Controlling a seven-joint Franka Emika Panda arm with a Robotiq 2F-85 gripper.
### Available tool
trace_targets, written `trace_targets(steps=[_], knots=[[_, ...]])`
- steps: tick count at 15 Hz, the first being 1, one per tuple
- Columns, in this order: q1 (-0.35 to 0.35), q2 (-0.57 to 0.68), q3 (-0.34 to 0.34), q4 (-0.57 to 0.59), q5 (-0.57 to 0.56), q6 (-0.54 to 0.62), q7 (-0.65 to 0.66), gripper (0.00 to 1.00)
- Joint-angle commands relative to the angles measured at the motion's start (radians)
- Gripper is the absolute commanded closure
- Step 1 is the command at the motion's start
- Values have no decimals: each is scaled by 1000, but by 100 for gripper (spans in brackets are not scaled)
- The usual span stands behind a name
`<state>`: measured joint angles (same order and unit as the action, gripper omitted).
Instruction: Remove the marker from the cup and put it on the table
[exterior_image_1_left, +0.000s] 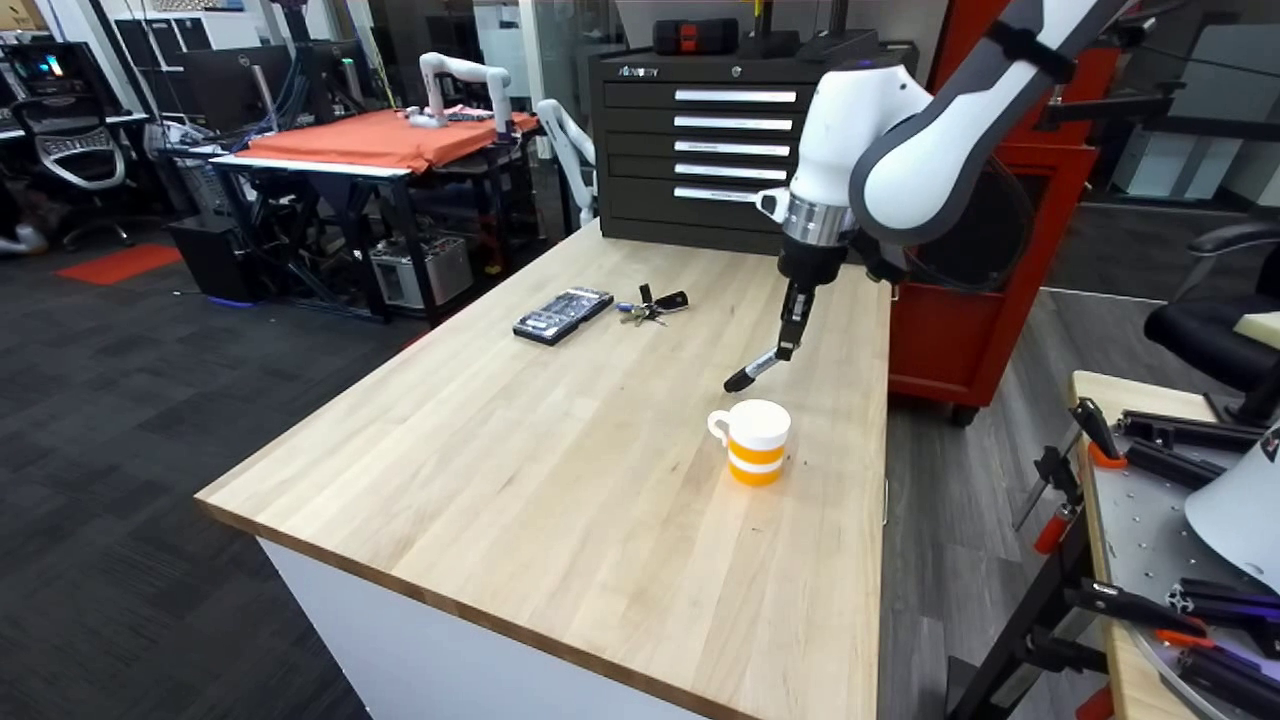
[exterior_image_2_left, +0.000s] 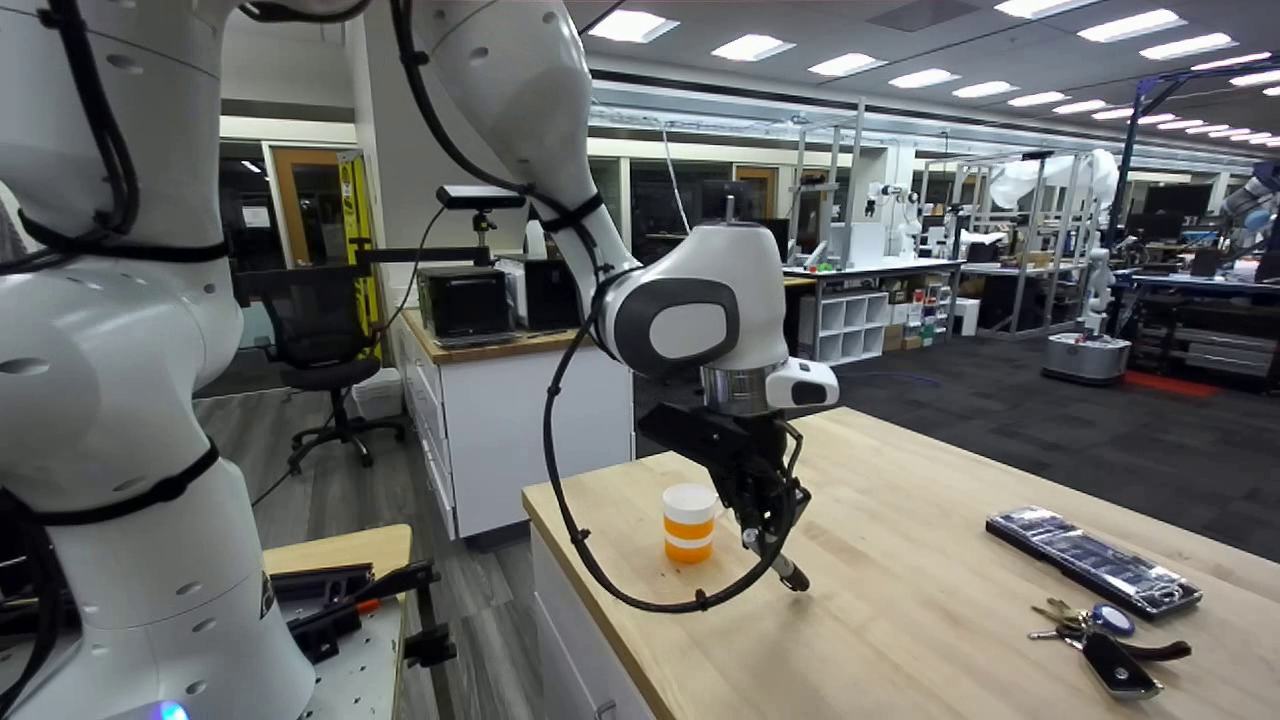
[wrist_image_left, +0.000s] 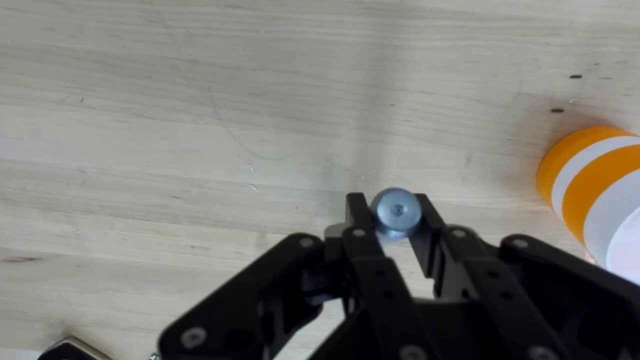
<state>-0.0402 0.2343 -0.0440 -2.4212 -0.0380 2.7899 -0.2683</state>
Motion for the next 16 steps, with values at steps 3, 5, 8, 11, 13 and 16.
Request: trace_targets(steps=[3,5,8,11,13,16], knots=[[-18,150,17,88,2,90,53,51],[-17,170,18,95,2,93,69,45],[-6,162,8,87,-13,75,92,26],[3,120,7,73,-19,39,99,5],[7,82,12,60,-21,21,96,0],[17,23,24,54,-19,-25,99,0]])
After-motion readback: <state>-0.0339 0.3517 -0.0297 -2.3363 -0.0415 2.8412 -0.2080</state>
